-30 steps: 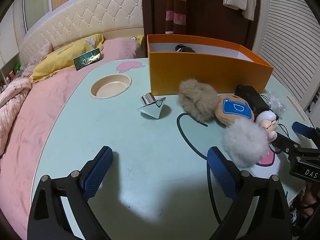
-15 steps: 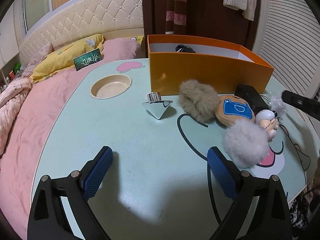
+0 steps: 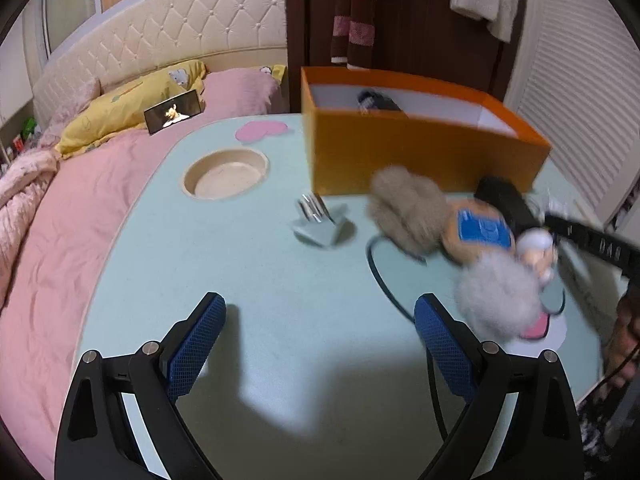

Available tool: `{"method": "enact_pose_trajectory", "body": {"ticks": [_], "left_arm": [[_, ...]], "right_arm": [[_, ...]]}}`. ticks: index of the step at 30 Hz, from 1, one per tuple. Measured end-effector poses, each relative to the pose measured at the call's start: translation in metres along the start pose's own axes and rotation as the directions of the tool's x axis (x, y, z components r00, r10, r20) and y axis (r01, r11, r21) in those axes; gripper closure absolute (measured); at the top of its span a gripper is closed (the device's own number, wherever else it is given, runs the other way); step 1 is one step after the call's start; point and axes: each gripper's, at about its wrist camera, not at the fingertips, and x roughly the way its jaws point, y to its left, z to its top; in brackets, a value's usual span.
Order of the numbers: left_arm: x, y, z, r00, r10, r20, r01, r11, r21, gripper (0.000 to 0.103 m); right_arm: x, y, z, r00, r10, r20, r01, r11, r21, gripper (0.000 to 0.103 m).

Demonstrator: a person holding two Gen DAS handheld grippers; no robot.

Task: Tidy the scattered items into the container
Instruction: 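Grasp the silver stand with the left gripper while the right gripper grasps the plastic bag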

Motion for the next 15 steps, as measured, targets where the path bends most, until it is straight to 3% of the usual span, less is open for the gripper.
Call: {"method": "enact_pose_trajectory", "body": {"ticks": [4,6,11,14,15], "left_arm": [[0.002,0.012,0.027,1.000,0.008,0.025,-0.008,1.000,-0.018,0.010],[0.009,0.013,0.037,1.000,-0.007,0.015,0.007,1.000,-0.009,0.023],[0.032,0.004,0.045,0.999,-0.020,-0.044,0.023,0.998,0.051,0.029],[0.043,0.001,0.045,0.996,-0.029,-0.086,0.035,0.997,0.067,0.055],[0.042,0.001,0.046,0.997,-0.027,-0.074,0.032,0.997,0.066,0.058]], "right_arm": [[0.000,0.000,0.000,1.000,0.013,0.002,-0.013,1.000,0.001,0.073],[-0.008,0.001,-0.008,1.000,0.020,-0.001,-0.020,1.000,-0.003,0.073],[-0.010,0.002,-0.010,1.000,0.031,-0.002,-0.031,0.999,-0.009,0.073],[-0.011,0.002,-0.011,0.999,0.033,-0.002,-0.033,0.999,-0.011,0.073],[-0.011,0.002,-0.011,0.999,0.034,-0.003,-0.034,0.999,-0.014,0.073]]}}
